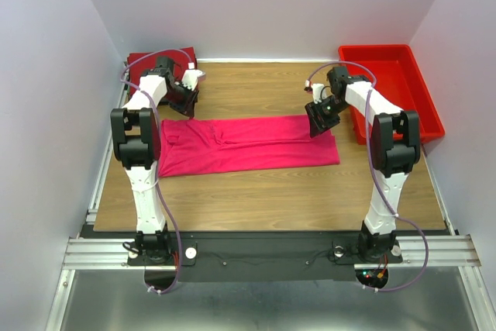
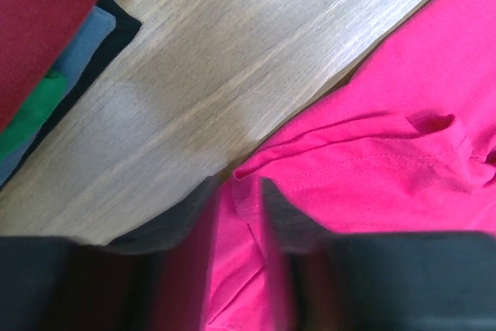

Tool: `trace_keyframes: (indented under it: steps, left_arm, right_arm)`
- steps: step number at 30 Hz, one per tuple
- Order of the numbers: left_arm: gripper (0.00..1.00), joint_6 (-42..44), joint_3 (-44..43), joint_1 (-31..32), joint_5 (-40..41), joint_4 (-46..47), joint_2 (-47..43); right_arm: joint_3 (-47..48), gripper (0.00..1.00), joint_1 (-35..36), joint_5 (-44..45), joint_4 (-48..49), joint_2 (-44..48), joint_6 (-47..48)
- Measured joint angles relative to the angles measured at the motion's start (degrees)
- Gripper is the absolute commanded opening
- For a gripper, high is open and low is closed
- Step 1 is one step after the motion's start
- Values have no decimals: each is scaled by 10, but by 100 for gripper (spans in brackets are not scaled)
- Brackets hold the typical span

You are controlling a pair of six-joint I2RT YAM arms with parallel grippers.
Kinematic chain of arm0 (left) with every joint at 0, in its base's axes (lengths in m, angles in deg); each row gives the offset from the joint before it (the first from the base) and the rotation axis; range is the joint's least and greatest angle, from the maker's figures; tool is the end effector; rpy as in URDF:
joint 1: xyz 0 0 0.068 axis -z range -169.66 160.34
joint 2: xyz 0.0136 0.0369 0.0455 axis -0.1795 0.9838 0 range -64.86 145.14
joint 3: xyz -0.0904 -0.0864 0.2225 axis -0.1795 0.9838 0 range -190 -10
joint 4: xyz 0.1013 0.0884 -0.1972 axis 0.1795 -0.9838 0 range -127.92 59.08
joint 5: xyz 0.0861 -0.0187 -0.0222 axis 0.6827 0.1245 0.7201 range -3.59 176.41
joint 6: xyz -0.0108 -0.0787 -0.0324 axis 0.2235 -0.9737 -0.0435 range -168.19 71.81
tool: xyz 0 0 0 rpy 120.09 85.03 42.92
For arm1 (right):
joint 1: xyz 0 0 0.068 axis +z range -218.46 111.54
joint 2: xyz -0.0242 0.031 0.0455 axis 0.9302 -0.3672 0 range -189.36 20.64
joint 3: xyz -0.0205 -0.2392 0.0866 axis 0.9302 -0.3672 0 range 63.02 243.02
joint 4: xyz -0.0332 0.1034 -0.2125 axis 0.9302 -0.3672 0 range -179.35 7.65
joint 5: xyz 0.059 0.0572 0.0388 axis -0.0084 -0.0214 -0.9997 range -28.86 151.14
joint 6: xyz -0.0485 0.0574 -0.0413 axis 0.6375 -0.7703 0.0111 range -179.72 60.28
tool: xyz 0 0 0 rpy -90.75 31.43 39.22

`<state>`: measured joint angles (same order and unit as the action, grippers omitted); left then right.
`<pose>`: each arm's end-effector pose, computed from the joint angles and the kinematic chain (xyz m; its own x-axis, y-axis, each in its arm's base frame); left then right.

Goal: Fold and stack the t-shirts
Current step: Fold the tshirt

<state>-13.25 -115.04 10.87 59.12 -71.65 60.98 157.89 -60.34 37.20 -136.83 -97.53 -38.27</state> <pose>0.4583 -0.0390 0.1664 -0.5907 0.5144 -0.6216 0.6893 0.7222 -0.0574 0.3842 0.0859 0.1583 -0.8223 -0.4549 -0.3420 -0.5531 0.7803 0.2919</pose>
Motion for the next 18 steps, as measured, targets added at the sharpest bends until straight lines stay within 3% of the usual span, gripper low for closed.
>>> trace_keyframes:
  steps: [3,6,10,12,15,18]
  left_arm:
    - [18,3,0,0,-2,0,0]
    - [17,6,0,0,-5,-1,0]
    - [35,8,0,0,-8,-3,0]
    - [39,9,0,0,-8,-3,0]
    - [39,10,0,0,-8,-3,0]
    - [27,10,0,0,-8,-3,1]
  right_arm:
    - [0,54,0,2,0,0,0]
    - [0,54,0,5,0,0,1]
    - [0,54,0,9,0,0,2]
    - [0,54,0,10,0,0,2]
    - [0,54,0,10,0,0,2]
    - [0,54,0,10,0,0,2]
